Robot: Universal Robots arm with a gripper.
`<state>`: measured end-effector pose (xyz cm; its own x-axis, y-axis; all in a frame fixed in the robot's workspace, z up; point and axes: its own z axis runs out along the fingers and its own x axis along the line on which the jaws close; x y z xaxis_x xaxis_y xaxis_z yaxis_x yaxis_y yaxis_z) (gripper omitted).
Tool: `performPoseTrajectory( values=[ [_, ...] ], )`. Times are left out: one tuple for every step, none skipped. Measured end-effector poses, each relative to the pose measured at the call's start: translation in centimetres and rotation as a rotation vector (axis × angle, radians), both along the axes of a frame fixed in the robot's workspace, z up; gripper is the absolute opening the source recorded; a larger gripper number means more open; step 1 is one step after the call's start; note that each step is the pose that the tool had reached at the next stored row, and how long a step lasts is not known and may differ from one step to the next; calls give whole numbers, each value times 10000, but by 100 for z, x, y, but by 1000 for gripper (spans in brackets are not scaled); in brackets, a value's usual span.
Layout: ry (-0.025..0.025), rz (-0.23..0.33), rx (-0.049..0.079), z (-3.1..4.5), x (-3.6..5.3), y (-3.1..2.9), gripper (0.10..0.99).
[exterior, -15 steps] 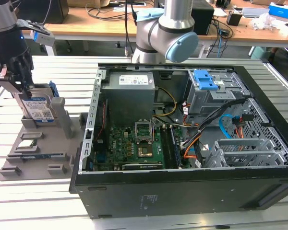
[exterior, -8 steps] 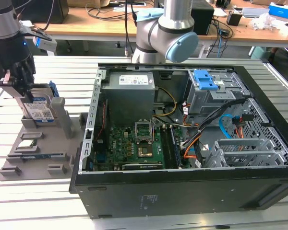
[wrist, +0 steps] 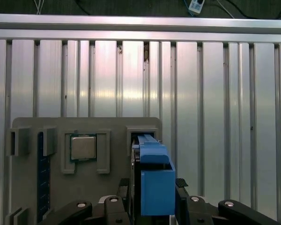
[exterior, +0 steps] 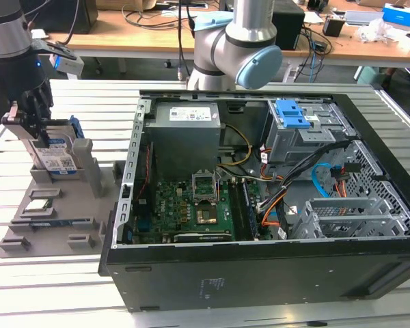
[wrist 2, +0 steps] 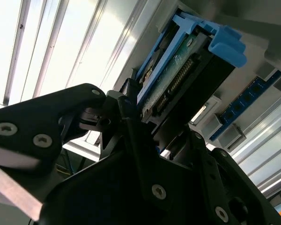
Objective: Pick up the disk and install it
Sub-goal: 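Pick up the disk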
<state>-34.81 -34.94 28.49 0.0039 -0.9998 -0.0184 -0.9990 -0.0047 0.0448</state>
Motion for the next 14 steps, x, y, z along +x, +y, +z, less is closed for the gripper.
performPoseTrajectory(
  values=[
    [-1, 1, 1, 0, 1, 0, 478],
    [-1, 0, 0, 0, 1, 0, 478],
    [0, 0, 0, 0, 1, 0, 463],
    [0, 1, -4, 0, 2, -1, 396],
    [0, 0, 1, 0, 2, 0, 396],
    [-1, 0, 1, 0, 2, 0, 365],
    [-1, 0, 1, 0, 3, 0, 365],
    [0, 0, 0, 0, 3, 0, 365],
    [0, 1, 0, 0, 3, 0, 365],
    [0, 0, 0, 0, 4, 0, 365],
    [0, 0, 0, 0, 5, 0, 365],
    [-1, 0, 0, 0, 5, 0, 365],
    [0, 0, 1, 0, 6, 0, 365],
    [-1, 0, 0, 0, 6, 0, 365]
  ],
)
